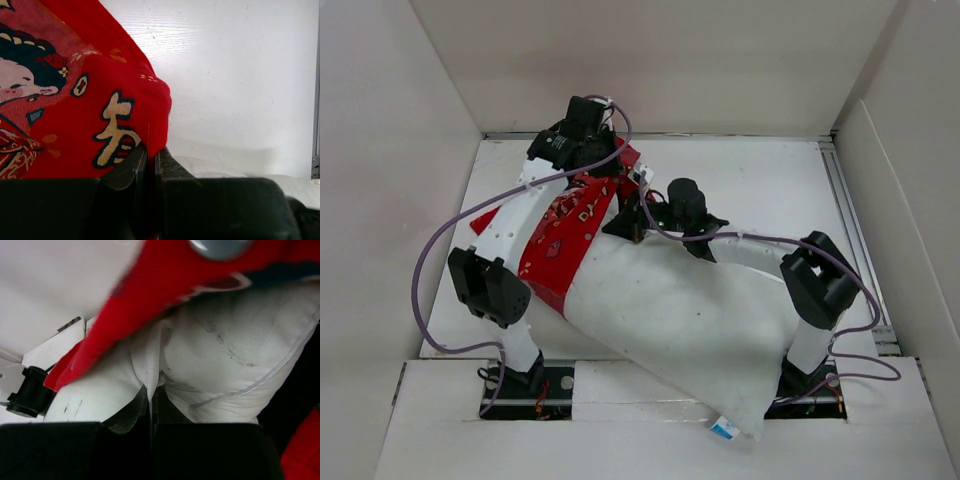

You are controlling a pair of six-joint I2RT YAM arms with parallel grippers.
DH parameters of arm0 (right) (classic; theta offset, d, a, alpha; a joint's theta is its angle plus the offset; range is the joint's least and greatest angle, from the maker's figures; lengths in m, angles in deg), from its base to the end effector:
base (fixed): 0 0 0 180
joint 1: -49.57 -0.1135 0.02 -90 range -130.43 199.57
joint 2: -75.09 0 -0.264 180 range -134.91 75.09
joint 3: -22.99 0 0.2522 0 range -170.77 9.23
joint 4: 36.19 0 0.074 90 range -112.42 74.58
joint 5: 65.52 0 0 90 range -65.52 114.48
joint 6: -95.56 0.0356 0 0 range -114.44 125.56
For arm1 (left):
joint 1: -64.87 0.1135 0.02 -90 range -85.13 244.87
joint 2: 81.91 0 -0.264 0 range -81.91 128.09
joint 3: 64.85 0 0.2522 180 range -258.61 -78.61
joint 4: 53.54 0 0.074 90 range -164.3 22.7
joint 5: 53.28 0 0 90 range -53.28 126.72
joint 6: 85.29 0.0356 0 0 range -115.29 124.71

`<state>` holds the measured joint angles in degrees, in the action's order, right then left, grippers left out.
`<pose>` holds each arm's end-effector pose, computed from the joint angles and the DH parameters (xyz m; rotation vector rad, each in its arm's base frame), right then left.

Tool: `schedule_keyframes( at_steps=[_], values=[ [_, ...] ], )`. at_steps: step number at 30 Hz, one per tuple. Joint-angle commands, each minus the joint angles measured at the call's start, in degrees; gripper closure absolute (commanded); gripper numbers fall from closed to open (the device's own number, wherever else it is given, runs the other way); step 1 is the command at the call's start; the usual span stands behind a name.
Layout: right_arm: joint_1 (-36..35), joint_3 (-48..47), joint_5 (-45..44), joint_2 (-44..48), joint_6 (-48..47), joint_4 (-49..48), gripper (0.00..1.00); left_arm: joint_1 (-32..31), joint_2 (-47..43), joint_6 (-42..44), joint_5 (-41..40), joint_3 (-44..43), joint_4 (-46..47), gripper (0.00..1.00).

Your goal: Put the pillow into the pillowcase

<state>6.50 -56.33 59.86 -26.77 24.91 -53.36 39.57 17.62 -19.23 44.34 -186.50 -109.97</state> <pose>0.2853 0.2949 0.2655 -0.8599 1.6138 1.3074 0.3484 -0.1699 0.4072 0.1050 2.2316 -0.6265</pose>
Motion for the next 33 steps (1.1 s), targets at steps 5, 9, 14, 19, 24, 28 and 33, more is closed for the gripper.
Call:
schedule_keyframes(
  at_steps=[5, 9, 14, 19, 24, 28, 33],
  values=[
    [7.2, -5.9, 4.02, -4.74, 8.57, -3.78, 1.0, -0.36, -13.46, -3.3, 6.62, 5.75, 11.39, 1.0],
    [12.74, -5.37, -1.44, -5.27, 13.06, -4.39, 1.0, -0.36, -18.82, -4.0, 6.01, 11.82, 12.62, 1.0],
    [18.01, -5.37, -12.41, -5.27, 18.87, -2.56, 1.0, -0.36, -19.98, -4.0, 6.26, 19.19, 14.89, 1.0],
    [19.6, -6.16, -22.54, 0.86, 20.11, 2.1, 1.0, -0.36, -18.85, -4.0, 7.41, 23.26, 17.45, 1.0],
    [18.83, -7.56, -12.7, 0.62, 16.26, -1.32, 1.0, -0.89, -14.1, -3.39, 9.16, 21.08, 19.46, 1.0],
    [16.7, -6.87, -16.98, -2.63, 15.1, -1.41, 1.0, -8.43, -9.63, -4.09, 1.81, 10.04, 15.8, 1.0],
    [17.66, -5.73, -30.17, -1.86, 17.29, 3.42, 1.0, -13.11, -5.04, -8.3, -3.3, 3.56, 11.82, 1.0]
  ],
)
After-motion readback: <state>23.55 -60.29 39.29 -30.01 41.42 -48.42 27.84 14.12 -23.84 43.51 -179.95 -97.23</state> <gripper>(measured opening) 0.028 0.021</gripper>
